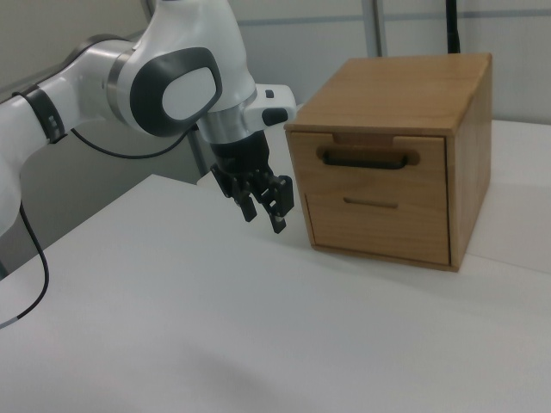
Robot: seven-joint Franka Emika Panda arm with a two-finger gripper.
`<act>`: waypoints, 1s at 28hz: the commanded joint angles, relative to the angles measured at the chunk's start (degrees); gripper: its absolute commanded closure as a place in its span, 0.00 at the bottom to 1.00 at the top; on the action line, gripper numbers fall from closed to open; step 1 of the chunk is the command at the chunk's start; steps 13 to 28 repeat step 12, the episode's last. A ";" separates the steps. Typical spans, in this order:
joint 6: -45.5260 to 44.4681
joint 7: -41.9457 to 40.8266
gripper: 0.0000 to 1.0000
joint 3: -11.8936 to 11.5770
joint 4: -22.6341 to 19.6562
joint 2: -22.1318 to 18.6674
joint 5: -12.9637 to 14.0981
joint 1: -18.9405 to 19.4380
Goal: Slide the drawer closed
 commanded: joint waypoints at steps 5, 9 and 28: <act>-0.47 -1.76 0.00 -0.50 -1.73 -1.64 1.34 -0.88; -0.38 -1.76 0.00 -0.50 -1.73 -1.46 1.16 -1.32; -0.29 -1.76 0.00 -0.50 -1.64 -1.02 0.90 -1.50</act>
